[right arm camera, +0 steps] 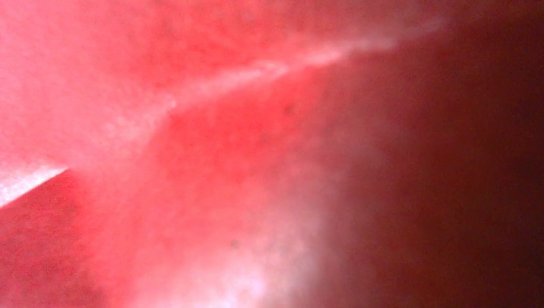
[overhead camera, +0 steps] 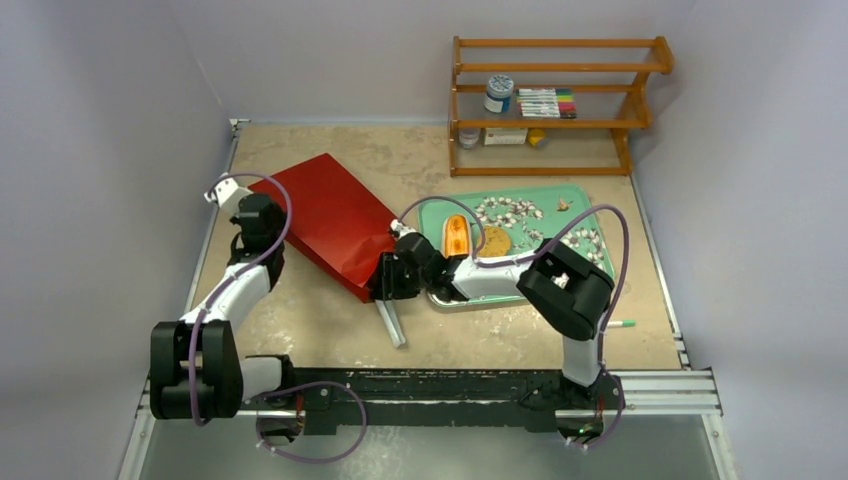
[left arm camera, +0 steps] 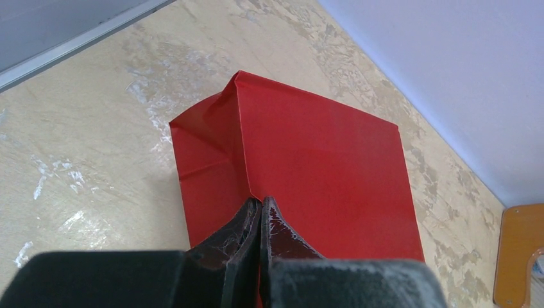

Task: Take the fake bread out of the paper bag
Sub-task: Take out the fake bread from the paper bag.

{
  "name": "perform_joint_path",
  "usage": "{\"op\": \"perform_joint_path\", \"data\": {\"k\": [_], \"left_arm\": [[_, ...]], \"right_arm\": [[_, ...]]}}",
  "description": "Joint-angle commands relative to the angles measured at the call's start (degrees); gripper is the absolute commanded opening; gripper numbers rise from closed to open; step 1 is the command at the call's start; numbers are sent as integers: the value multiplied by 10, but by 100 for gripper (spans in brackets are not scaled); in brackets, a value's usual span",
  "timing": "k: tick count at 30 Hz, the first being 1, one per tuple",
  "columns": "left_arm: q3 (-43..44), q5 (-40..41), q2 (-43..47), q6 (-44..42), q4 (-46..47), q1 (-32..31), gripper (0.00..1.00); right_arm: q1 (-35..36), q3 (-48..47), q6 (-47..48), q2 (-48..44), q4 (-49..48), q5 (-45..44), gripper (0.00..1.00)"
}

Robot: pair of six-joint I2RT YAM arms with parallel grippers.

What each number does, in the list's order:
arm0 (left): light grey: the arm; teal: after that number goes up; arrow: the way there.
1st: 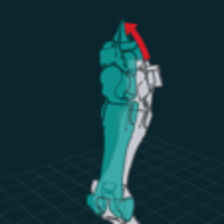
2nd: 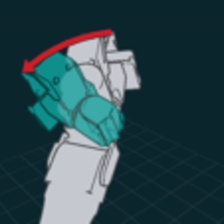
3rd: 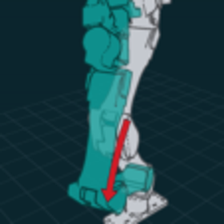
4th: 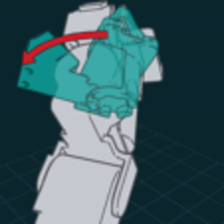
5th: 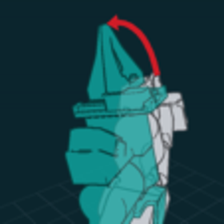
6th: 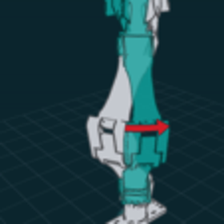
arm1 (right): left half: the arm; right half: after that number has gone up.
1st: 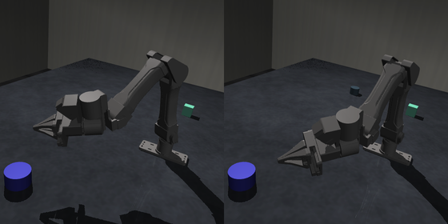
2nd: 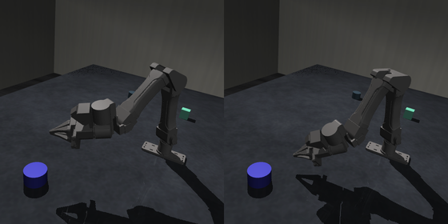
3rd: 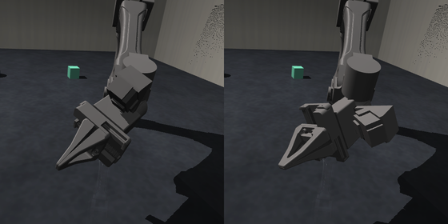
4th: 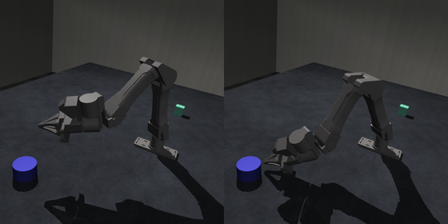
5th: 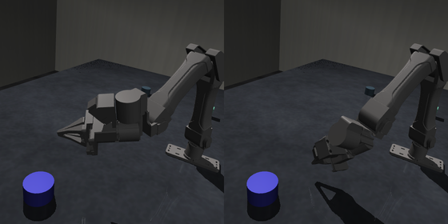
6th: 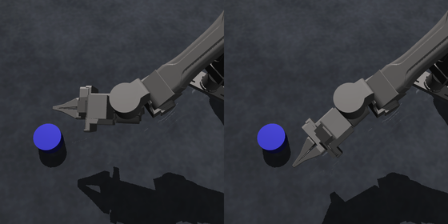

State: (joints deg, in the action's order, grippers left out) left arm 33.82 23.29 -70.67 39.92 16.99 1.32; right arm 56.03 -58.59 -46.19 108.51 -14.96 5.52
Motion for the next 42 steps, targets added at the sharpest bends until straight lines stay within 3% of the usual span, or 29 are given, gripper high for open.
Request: {"op": "perform_joint_path", "data": {"k": [1, 18, 23, 30, 42], "left_arm": [[-9, -26, 16, 9, 25, 11, 0], [-23, -68, 22, -12, 20, 56, 0], [-32, -58, 2, 1, 41, 60, 0], [-40, -16, -15, 50, 64, 66, 0], [-16, 25, -46, 143, 65, 66, 0]], "right_arm": [[-7, -30, -16, 15, 15, -15, 44], [-47, -150, 21, 93, 51, 11, 43], [-48, -169, 41, 101, 62, 24, 37], [-48, -101, 66, 43, 64, 24, 18], [-31, 78, 80, -157, 101, -16, 15]]}}
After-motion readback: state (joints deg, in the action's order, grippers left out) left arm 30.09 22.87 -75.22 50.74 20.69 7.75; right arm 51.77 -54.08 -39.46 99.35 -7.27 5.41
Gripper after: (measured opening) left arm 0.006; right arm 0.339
